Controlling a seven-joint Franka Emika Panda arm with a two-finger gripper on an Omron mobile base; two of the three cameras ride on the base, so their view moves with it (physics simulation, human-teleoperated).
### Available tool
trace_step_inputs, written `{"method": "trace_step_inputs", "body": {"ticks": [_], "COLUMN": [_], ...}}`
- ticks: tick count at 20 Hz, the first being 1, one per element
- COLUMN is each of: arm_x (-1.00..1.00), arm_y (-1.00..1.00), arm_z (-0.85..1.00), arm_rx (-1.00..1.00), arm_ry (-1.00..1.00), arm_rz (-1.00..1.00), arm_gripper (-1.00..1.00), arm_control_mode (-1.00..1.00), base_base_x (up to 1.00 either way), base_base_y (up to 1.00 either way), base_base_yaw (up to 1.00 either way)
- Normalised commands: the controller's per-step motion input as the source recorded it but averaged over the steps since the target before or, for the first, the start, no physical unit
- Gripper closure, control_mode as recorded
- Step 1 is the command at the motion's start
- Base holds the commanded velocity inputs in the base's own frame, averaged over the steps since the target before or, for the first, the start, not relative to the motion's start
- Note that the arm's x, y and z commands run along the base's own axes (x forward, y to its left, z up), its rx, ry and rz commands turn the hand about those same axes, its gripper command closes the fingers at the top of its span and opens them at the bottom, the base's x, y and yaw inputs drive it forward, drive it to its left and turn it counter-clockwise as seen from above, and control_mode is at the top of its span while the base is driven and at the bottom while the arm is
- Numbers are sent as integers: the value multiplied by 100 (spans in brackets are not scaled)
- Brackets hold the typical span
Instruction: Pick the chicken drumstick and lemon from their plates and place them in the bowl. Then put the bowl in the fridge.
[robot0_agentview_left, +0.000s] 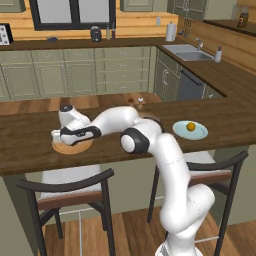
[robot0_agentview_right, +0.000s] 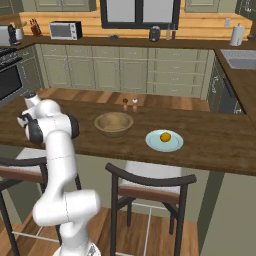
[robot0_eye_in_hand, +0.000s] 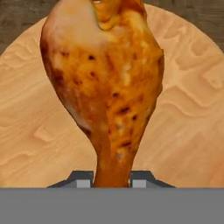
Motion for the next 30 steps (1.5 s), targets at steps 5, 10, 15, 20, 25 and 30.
{"method": "trace_step_inputs", "body": {"ticks": [5,10,15,20,25,30], "arm_x": [-69,-87,-91,-29,0,3], "arm_y": [-80,-95,-100,-100,-98,-80], "arm_z": [59,79,74,89,61,4], "arm_rx": [2,5,9,10,4,-2], "arm_ry": [0,0,0,0,0,1], "arm_rz": [0,0,0,0,0,-3], "arm_gripper": [100,100,100,100,100,100], "arm_control_mode": [-100,-100,-100,-100,-100,-100], "base_base_x": [0,0,0,0,0,0], "base_base_y": [0,0,0,0,0,0], "base_base_yaw": [0,0,0,0,0,0]}}
